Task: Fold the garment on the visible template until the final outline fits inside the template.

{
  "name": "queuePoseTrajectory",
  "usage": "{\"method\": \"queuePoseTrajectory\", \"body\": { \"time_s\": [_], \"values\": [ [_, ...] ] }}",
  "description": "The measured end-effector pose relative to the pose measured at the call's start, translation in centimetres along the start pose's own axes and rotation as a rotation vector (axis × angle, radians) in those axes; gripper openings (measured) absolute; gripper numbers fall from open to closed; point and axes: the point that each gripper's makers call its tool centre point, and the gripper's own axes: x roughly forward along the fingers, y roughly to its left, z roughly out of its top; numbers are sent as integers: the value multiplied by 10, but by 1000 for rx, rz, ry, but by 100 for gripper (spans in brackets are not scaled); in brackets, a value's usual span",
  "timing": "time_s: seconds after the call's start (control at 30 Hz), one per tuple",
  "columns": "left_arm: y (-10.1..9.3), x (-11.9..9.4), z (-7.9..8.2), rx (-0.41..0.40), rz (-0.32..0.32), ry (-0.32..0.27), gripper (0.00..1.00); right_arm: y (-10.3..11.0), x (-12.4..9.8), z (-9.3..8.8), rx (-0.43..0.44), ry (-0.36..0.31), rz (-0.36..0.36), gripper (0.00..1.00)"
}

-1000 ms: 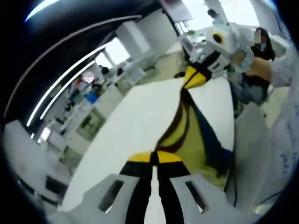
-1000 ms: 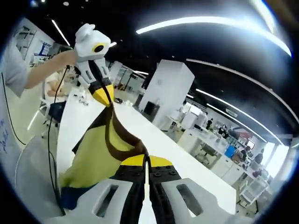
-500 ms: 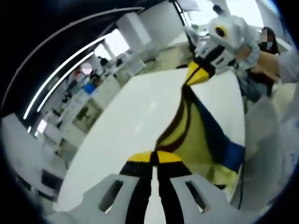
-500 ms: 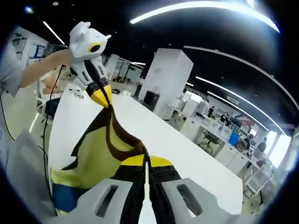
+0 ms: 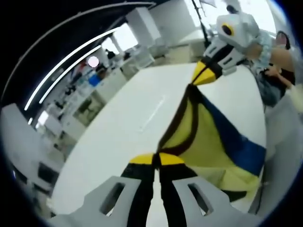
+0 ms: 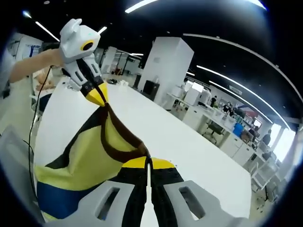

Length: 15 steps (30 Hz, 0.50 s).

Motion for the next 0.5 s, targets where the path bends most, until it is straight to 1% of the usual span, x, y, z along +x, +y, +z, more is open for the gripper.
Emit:
{"method": "queuePoseTrajectory", "body": {
  "time_s": [0.07,0.17,0.27,0.4,0.43,0.5],
  "values": [
    [3,8,-4,-7,0,6,0,-4,9,-6,12,9,0,1],
    [11,24,-16,-25,-3,11,0,-8,23,-18,26,27,0,1],
    [15,34,-24,-24,3,12,0,-8,32,-27,32,41,6,1],
    [14,48,-36,-21,-8,32,0,-6,42,-36,37,55,14,1],
    [15,49,-37,-20,-8,33,0,-7,45,-38,40,57,13,1],
    [20,60,-42,-21,-5,39,0,-8,50,-43,48,63,11,1]
  ]
}}
